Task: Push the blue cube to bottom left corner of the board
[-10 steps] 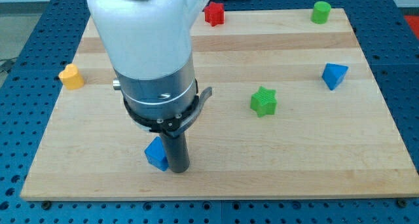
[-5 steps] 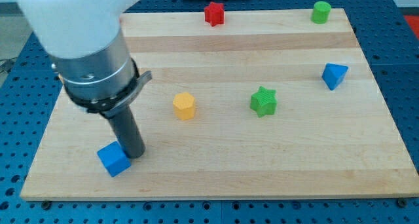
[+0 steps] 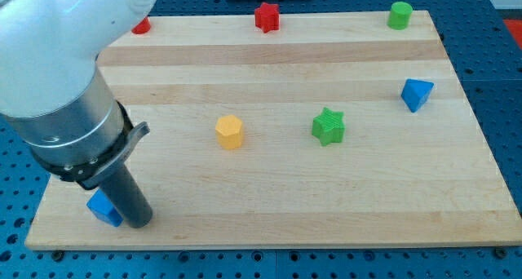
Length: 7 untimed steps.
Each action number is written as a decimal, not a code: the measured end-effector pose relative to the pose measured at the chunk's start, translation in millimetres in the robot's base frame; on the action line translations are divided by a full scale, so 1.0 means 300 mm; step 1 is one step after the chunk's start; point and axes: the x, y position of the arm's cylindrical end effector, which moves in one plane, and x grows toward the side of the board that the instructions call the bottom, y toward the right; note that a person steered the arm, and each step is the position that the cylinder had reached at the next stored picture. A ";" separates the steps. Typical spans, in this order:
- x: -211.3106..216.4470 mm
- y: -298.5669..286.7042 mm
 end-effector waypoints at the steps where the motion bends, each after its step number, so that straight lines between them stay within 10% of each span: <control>1: -0.049 0.000; 7: -0.075 -0.246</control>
